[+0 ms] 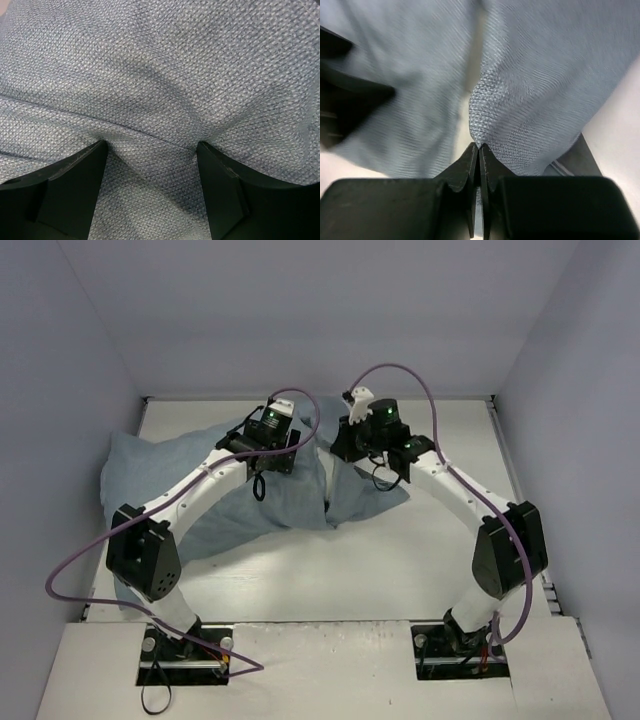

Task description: Put the pillow into the pillowcase

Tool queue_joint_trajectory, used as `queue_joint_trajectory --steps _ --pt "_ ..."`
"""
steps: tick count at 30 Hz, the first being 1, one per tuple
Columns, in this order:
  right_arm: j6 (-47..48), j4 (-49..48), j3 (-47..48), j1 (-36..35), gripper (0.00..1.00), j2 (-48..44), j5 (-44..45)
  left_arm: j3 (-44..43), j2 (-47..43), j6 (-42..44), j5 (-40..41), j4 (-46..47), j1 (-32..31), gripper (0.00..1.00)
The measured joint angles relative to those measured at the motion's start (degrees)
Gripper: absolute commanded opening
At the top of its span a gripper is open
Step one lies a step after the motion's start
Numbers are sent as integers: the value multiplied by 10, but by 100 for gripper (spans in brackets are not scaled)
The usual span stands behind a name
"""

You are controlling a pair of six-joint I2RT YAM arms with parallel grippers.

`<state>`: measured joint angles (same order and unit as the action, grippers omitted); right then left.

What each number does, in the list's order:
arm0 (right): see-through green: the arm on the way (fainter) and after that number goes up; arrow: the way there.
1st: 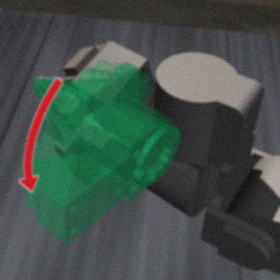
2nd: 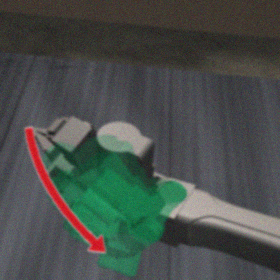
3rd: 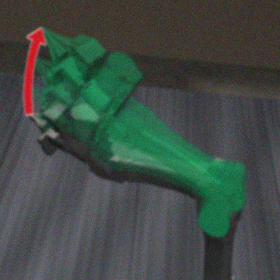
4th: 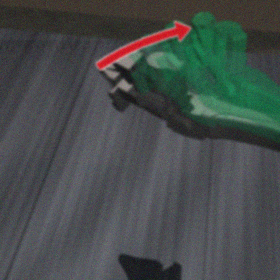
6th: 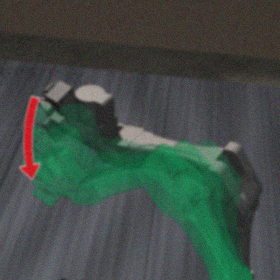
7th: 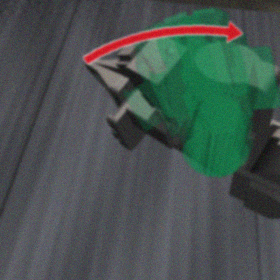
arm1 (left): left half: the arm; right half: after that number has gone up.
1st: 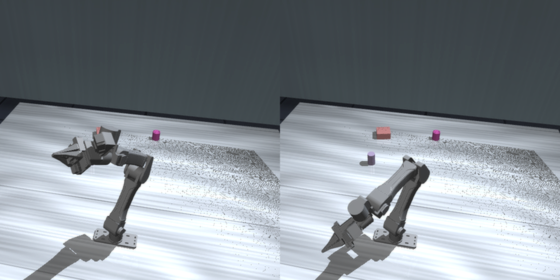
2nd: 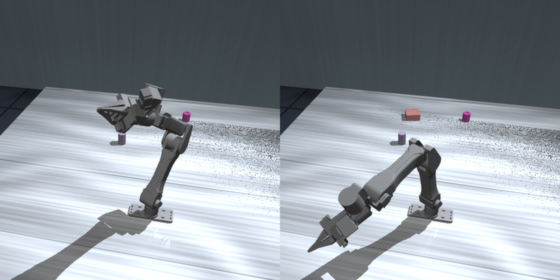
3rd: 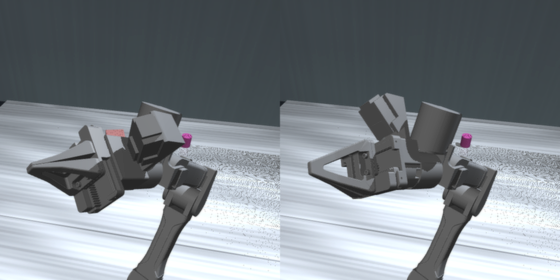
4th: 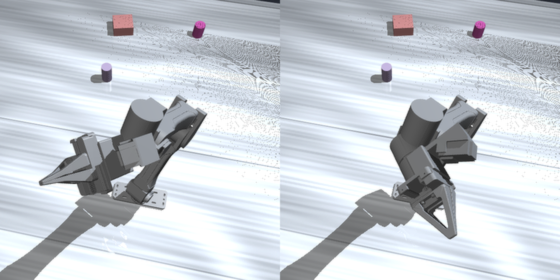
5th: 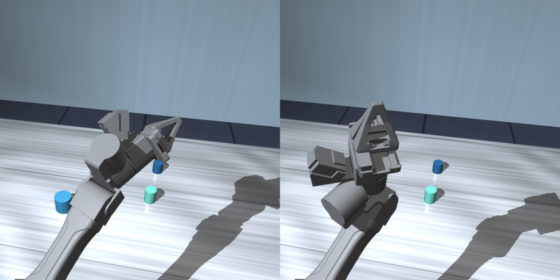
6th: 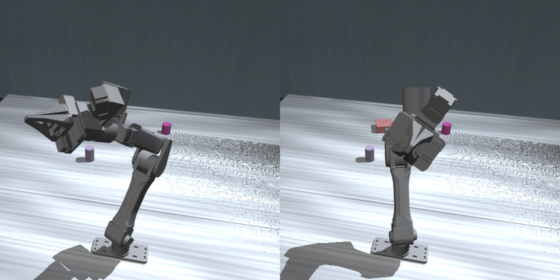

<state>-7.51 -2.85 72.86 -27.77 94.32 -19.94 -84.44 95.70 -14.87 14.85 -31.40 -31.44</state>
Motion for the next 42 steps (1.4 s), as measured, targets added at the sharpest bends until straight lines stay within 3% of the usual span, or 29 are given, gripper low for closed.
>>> queue_joint_trajectory --steps 6,8,9,10,14,18,23,27,33,38,42 --pt "-105 -60 77 11 1 -22 -157 9 2 14 13 5 0 68" --pt "-137 -85 72 14 21 -30 -198 12 3 22 17 10 0 68" --pt "-147 -99 60 14 40 -33 -210 14 5 27 17 16 0 67" --pt "-154 -107 45 14 45 -37 -214 15 9 32 16 22 0 67" --pt "-152 -113 -81 32 57 -89 -162 -6 47 65 4 48 0 67" --pt "-151 -53 -184 121 66 -166 -55 -121 138 95 -32 45 0 68" --pt "-142 8 -213 247 78 -252 66 -287 257 132 -93 71 -16 68" --pt "-129 11 -206 293 83 -252 115 -306 272 139 -108 87 -33 70" --pt "-83 18 -60 322 88 -29 96 -157 126 75 -52 64 -29 79" --pt "5 18 61 324 91 137 69 -8 -98 -6 19 5 3 80" --pt "73 17 127 324 92 224 40 96 -240 -63 28 -22 60 80"
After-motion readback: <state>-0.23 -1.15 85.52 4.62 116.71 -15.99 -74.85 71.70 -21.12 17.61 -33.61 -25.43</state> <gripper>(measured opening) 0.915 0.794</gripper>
